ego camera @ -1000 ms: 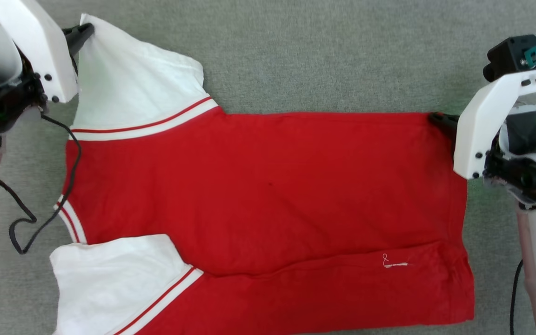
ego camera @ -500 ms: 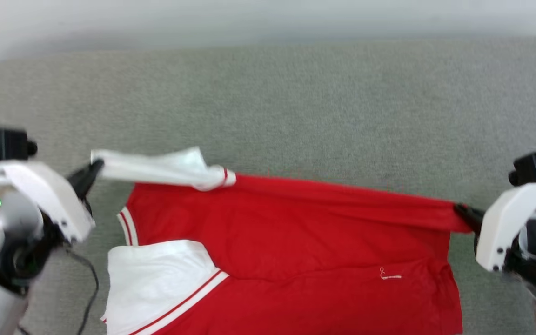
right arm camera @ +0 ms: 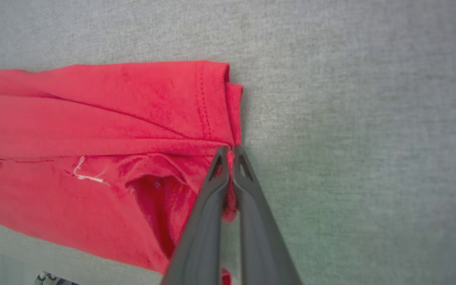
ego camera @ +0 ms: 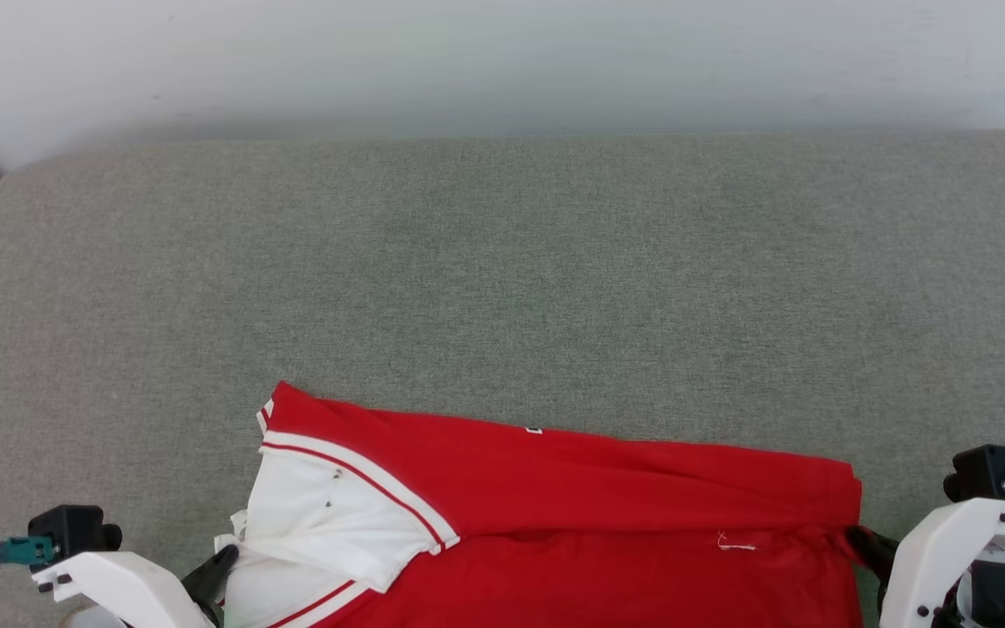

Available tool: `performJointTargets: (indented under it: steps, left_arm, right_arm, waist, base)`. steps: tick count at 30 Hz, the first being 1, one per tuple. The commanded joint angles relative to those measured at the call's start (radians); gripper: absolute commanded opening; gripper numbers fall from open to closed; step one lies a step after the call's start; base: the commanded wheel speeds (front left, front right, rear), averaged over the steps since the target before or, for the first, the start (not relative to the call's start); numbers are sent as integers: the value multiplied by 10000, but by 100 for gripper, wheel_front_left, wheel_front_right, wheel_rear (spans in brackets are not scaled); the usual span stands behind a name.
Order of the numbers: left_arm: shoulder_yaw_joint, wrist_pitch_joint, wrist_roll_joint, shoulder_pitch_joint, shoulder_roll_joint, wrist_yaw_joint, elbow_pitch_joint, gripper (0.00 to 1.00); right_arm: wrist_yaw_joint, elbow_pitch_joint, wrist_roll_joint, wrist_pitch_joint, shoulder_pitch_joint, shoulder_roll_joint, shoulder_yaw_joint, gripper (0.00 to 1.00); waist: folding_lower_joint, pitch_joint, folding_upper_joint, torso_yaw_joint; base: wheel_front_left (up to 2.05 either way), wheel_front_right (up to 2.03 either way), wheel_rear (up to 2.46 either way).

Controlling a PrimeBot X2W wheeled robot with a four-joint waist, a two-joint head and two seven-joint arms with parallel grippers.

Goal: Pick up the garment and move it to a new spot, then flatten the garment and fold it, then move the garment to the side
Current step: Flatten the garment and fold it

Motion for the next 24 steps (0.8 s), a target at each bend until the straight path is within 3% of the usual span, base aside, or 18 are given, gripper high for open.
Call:
performJointTargets:
  steps: [1, 3, 8, 14, 19, 24]
  left_arm:
    - [-63, -145, -13, 205, -152, -22, 55, 16]
    - [-285, -111, -16, 325, -394, -116, 95, 100]
    - [-387, -931, 579, 131, -678, -140, 59, 100]
    - [-242, -2219, 1544, -99, -732, 147, -384, 100]
    - [-306, -3251, 2531, -404, -871, 507, -961, 100]
    - [-612, -4466, 3976, -1008, -1214, 832, -1338, 100]
  right_arm:
    - [-8, 112, -27, -179, 233, 45, -34, 100]
    - [-8, 185, -123, -268, 418, 58, -7, 100]
    - [-8, -217, -191, -498, 664, -13, -132, 100]
    - [-8, -1299, -205, -475, 878, -62, -493, 100]
    - [-8, -2222, -154, 279, 827, 122, -1136, 100]
    - [-8, -2581, -740, 1241, 832, -108, -2061, 100]
  waist:
    - [1, -51, 0, -32]
    - [1, -107, 0, -73]
    - [1, -383, 0, -90]
    - [1, -798, 0, -85]
    - [1, -1193, 0, -44]
    - [1, -1333, 0, 385]
  base:
    - [0, 0, 0]
    - [0, 0, 0]
    - [0, 0, 0]
    - [0, 0, 0]
    - [0, 0, 0]
    - [0, 0, 0]
